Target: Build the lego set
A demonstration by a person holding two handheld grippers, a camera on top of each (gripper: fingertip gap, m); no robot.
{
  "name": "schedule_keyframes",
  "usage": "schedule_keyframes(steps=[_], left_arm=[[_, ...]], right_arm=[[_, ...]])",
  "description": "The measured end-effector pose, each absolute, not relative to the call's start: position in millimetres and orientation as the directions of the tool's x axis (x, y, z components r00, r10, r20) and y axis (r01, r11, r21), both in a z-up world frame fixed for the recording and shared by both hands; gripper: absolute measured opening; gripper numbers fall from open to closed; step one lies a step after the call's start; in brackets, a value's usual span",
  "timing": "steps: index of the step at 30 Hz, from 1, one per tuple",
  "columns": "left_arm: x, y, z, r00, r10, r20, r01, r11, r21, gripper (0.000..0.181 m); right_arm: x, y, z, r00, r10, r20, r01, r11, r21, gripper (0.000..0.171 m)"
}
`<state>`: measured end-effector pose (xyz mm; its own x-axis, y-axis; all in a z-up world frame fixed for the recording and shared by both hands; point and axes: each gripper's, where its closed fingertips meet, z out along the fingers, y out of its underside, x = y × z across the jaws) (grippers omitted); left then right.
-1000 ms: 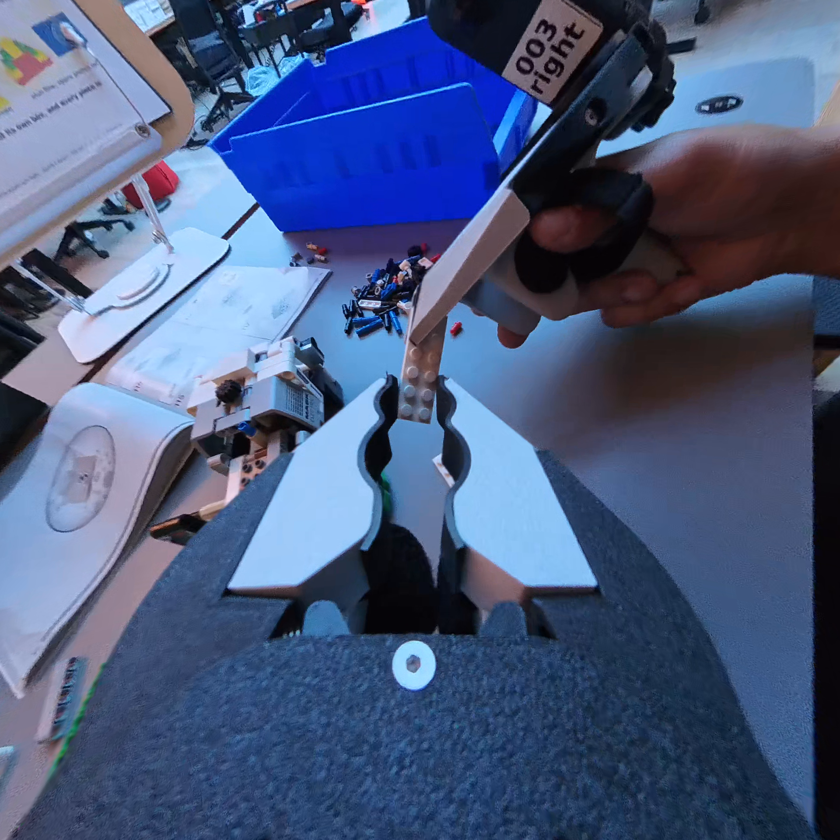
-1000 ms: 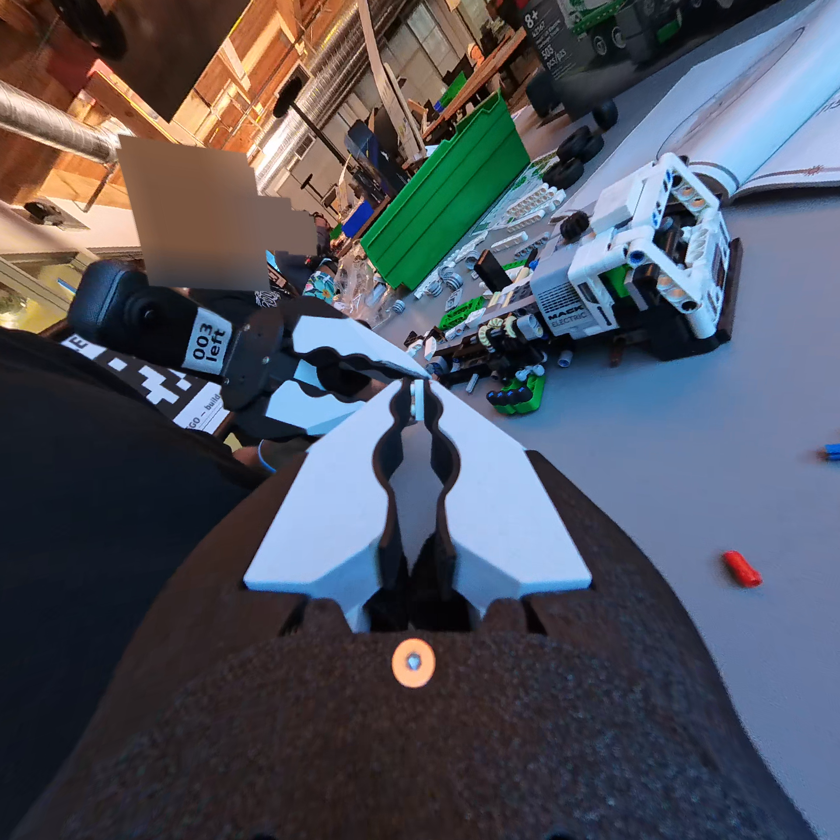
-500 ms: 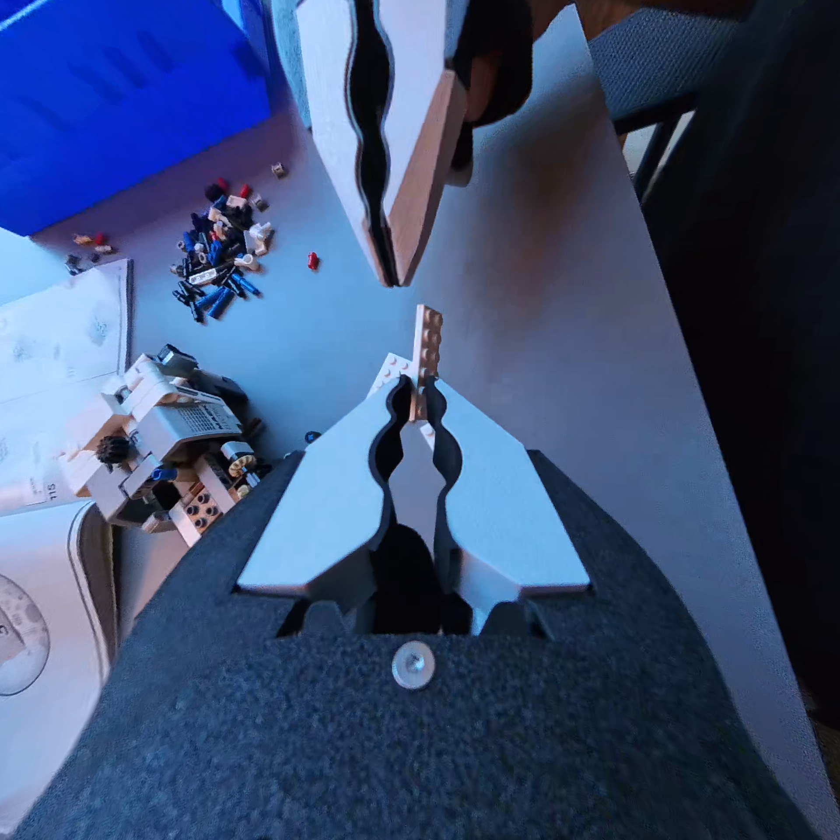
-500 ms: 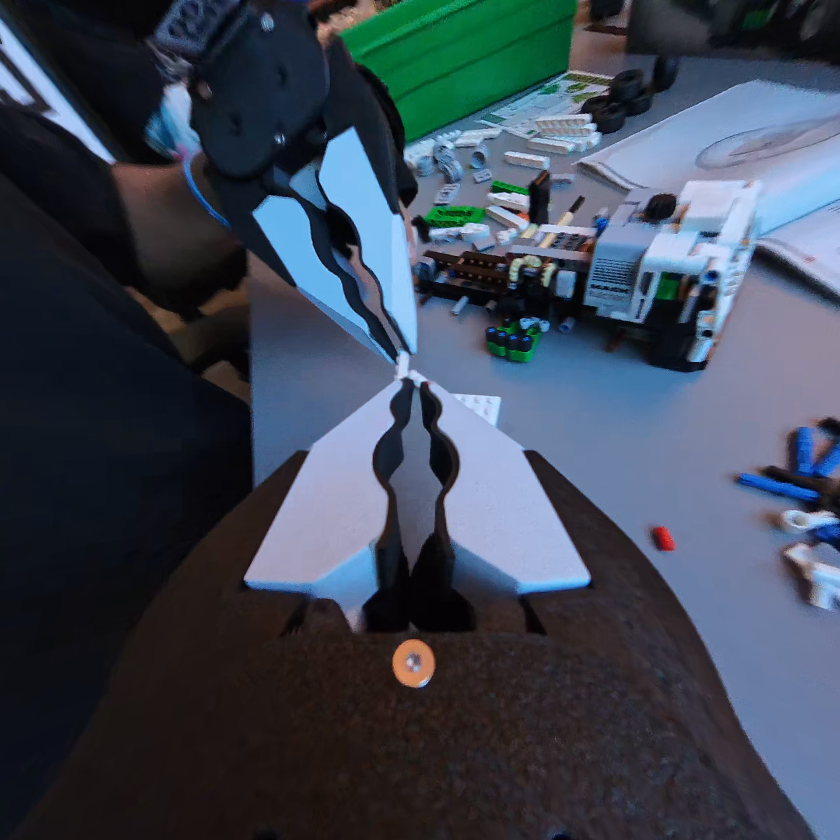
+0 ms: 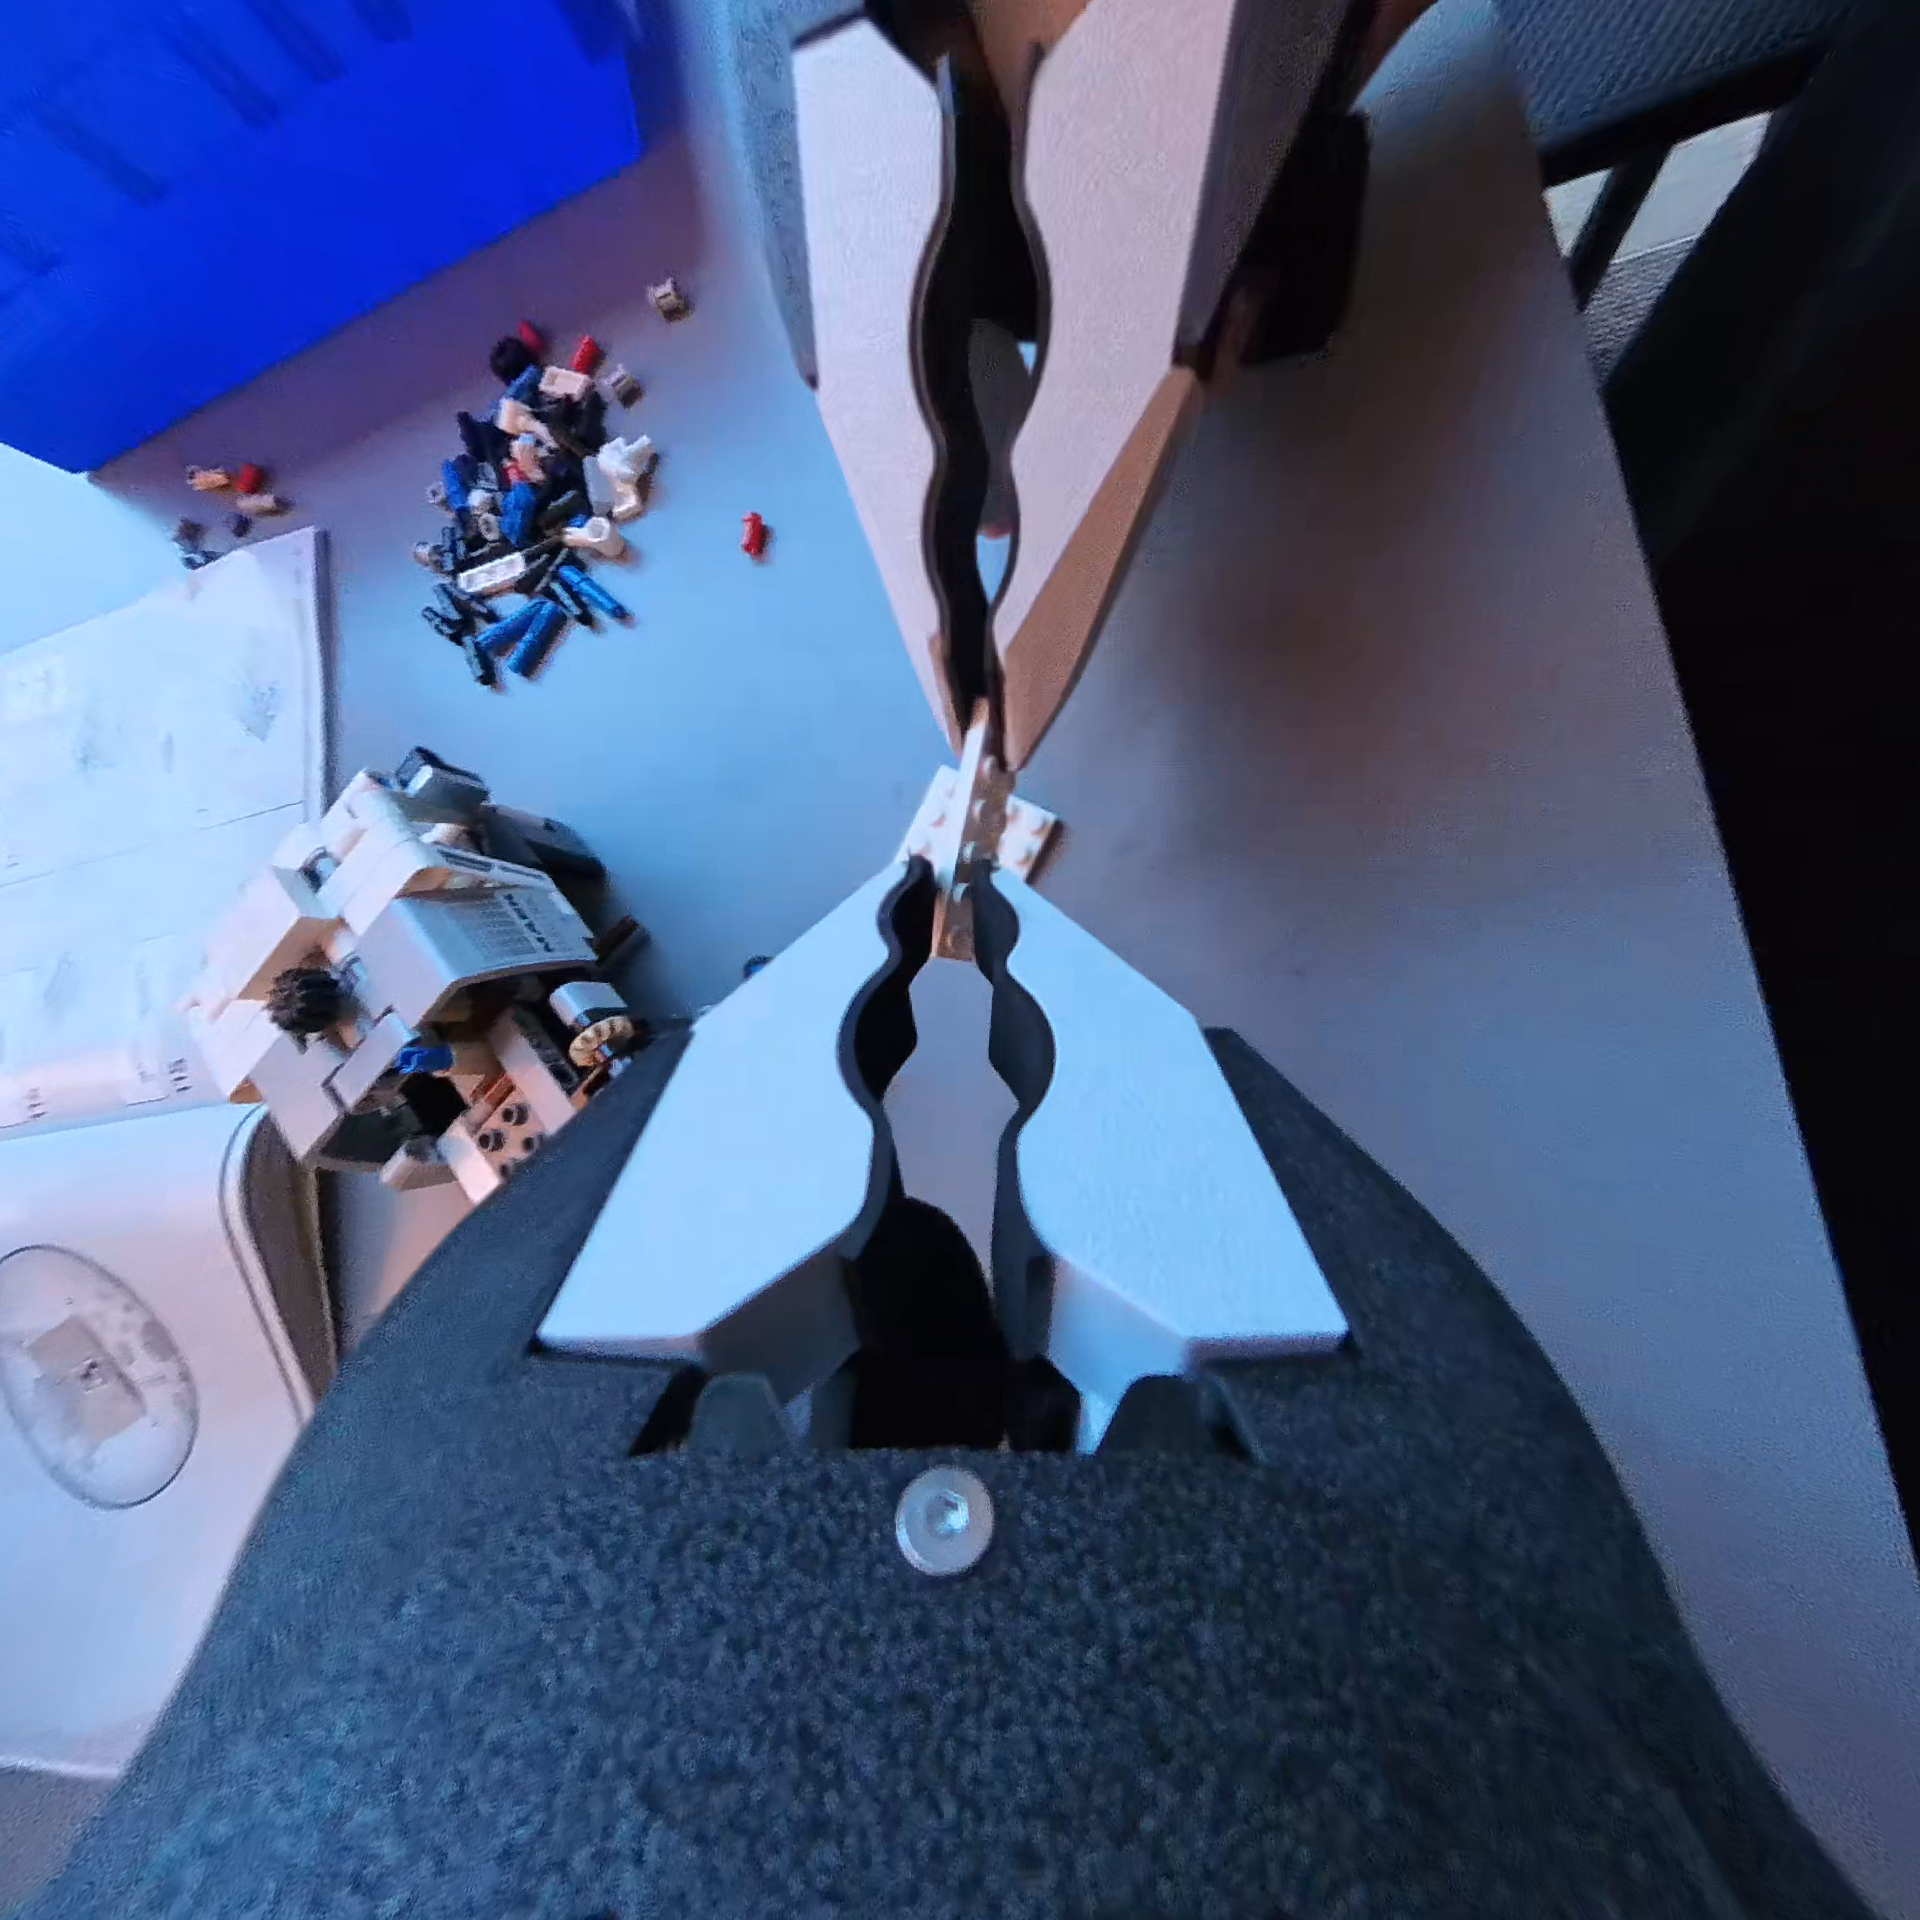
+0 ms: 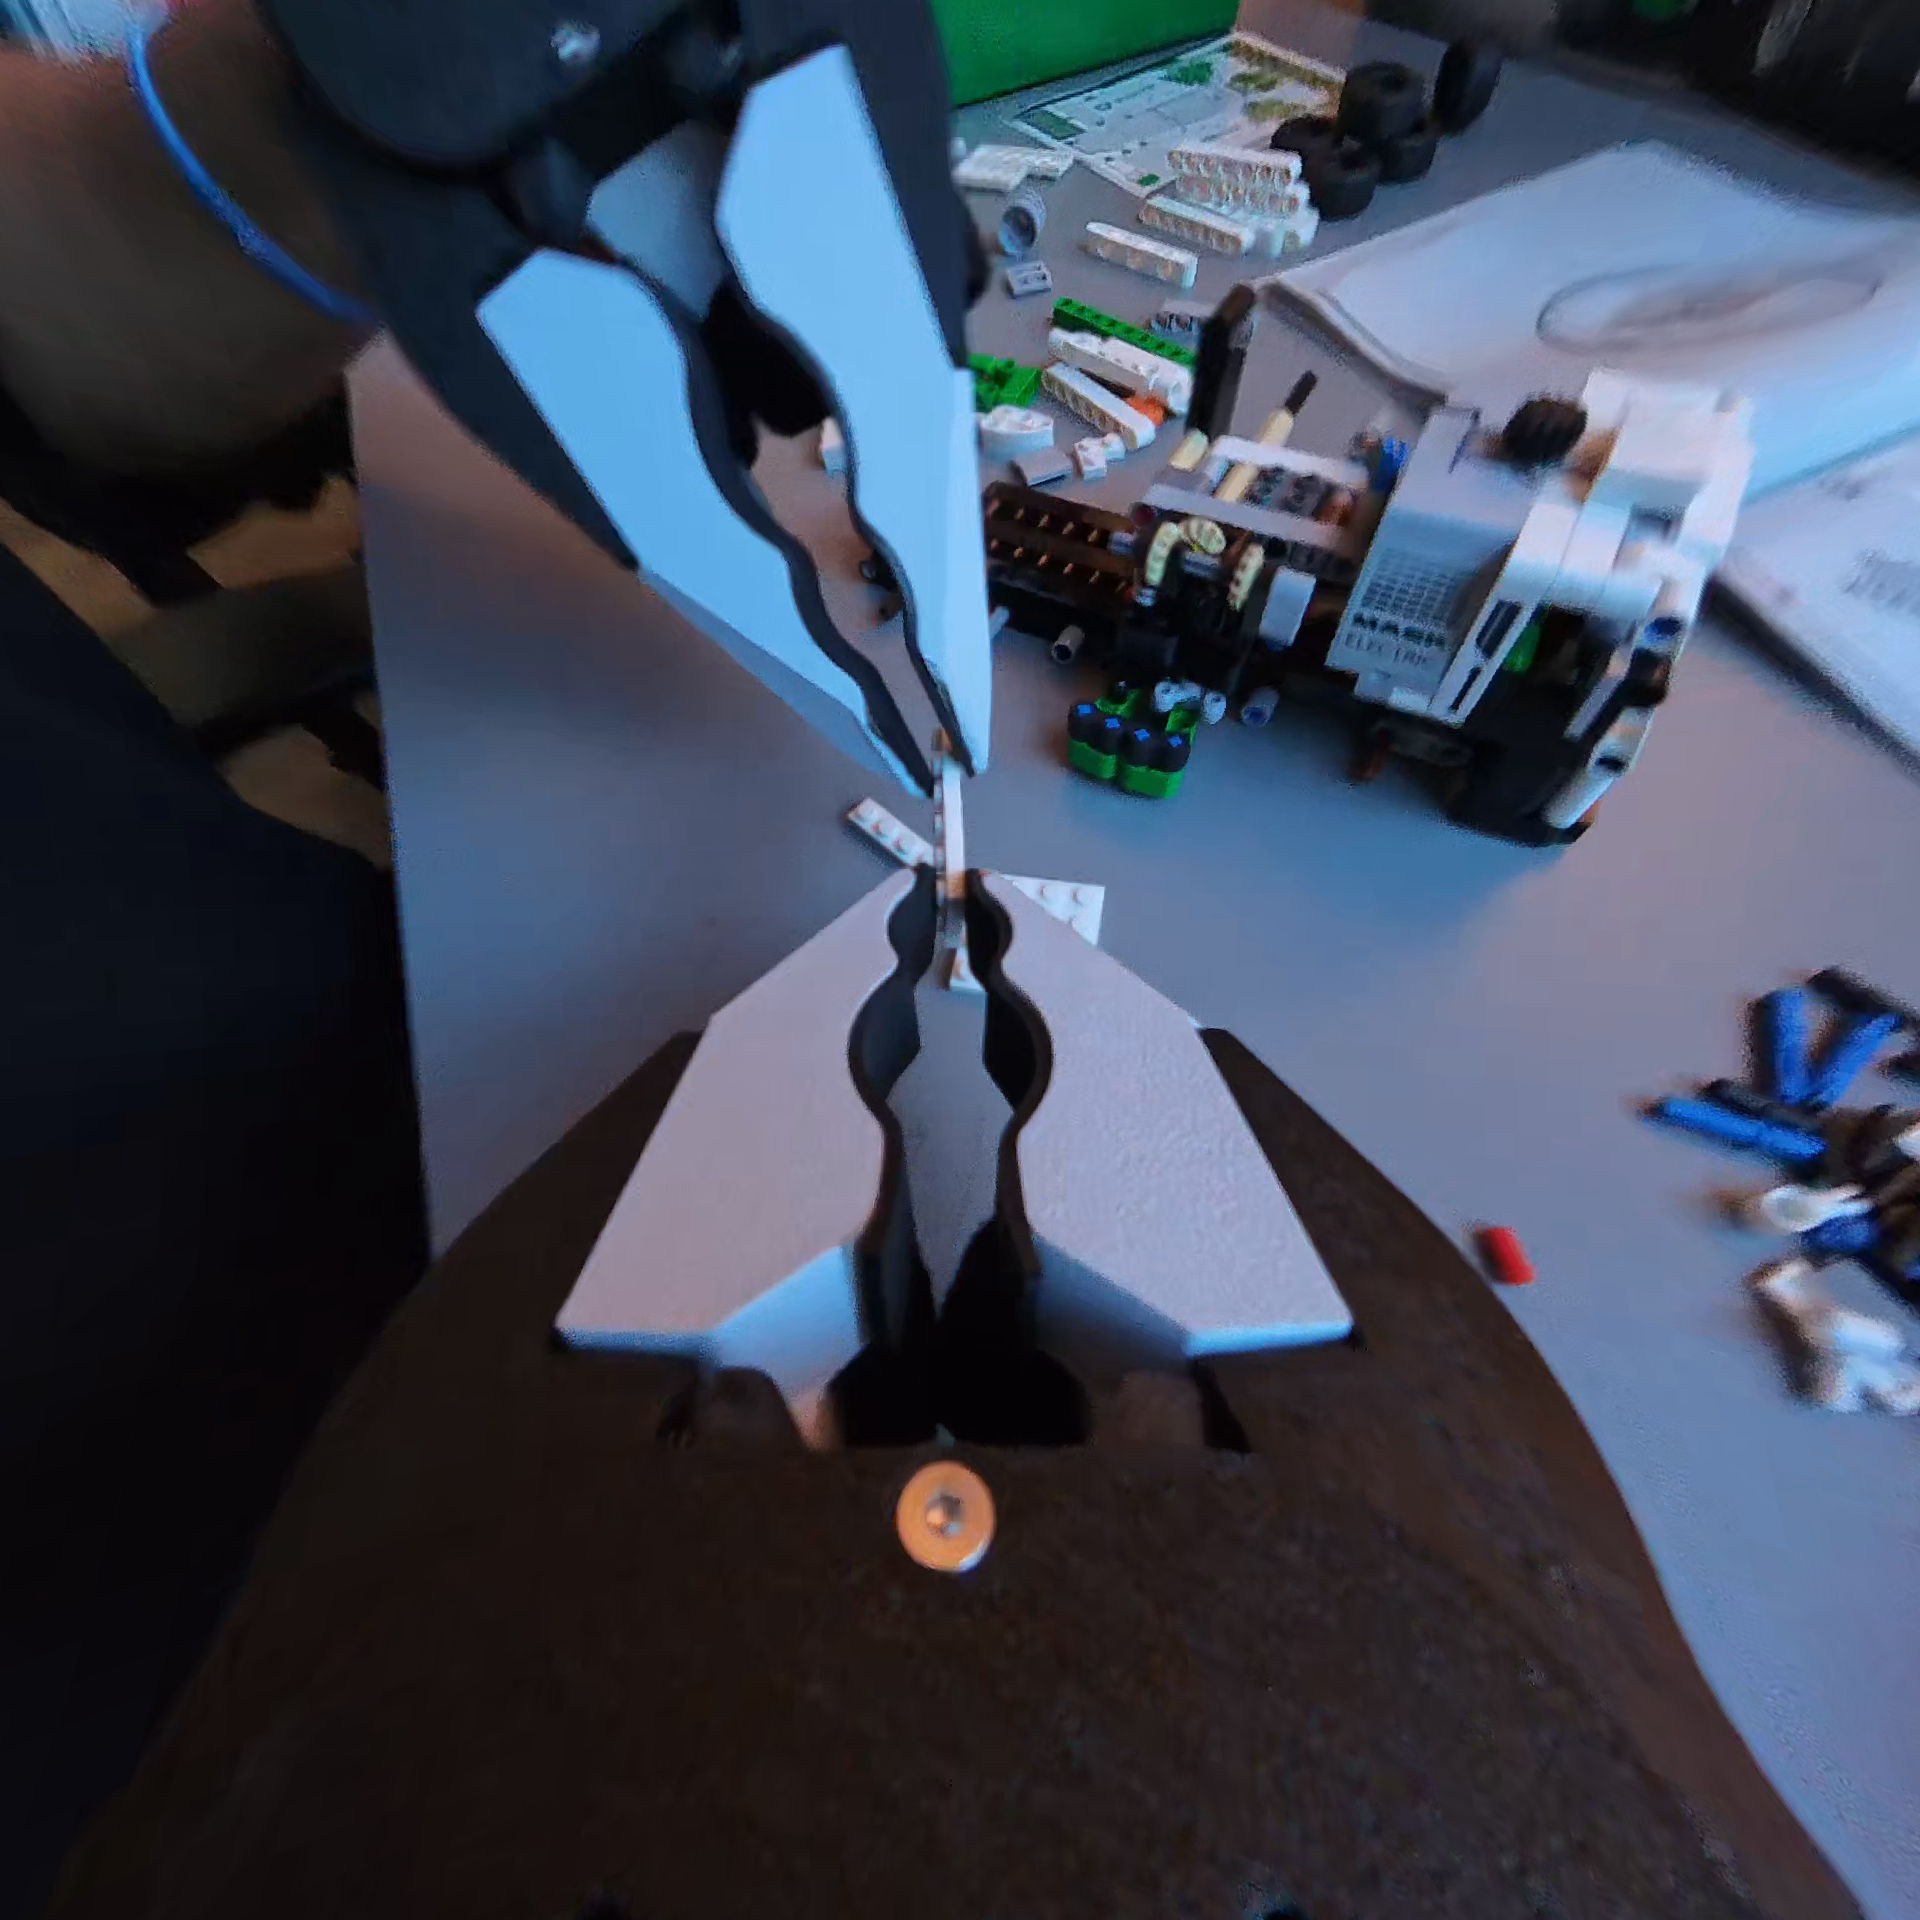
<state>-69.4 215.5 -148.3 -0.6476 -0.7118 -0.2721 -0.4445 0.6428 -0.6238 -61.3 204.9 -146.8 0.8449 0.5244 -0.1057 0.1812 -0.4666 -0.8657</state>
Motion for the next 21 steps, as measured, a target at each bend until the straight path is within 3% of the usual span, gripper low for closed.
schedule_keyframes(steps=[1,3,5,7,10,16,21], left_arm=[[-67.3,218.0,-147.1,-0.627,-0.723,-0.290,-0.446,0.638,-0.628,0.007],[-61.9,226.9,-141.6,-0.561,-0.757,-0.337,-0.443,0.617,-0.650,0.032],[-58.6,235.6,-137.1,-0.497,-0.764,-0.411,-0.423,0.627,-0.654,0.043],[-56.1,234.8,-133.2,-0.457,-0.720,-0.522,-0.356,0.686,-0.635,0.040],[-50.3,230.8,-127.7,-0.397,-0.602,-0.693,-0.268,0.798,-0.540,0.031],[-48.6,225.2,-132.1,-0.456,-0.485,-0.746,-0.215,0.874,-0.436,0.017],[-50.4,228.5,-145.0,-0.519,-0.487,-0.702,-0.263,0.873,-0.411,0.016]], right_arm=[[-59.8,205.6,-146.8,0.844,0.501,-0.193,0.105,-0.507,-0.856,0.004],[-49.0,210.4,-141.9,0.845,0.406,-0.349,-0.082,-0.545,-0.834,0.004],[-44.1,210.5,-129.3,0.752,0.341,-0.563,-0.321,-0.556,-0.766,0.003],[-44.3,207.2,-120.1,0.638,0.329,-0.696,-0.462,-0.560,-0.688,0.003],[-49.6,202.6,-116.4,0.549,0.325,-0.770,-0.527,-0.581,-0.620,0.003],[-52.3,199.1,-122.3,0.605,0.332,-0.723,-0.462,-0.594,-0.659,0.004],[-46.0,201.4,-126.3,0.850,0.369,-0.378,-0.144,-0.526,-0.838,0.025]])
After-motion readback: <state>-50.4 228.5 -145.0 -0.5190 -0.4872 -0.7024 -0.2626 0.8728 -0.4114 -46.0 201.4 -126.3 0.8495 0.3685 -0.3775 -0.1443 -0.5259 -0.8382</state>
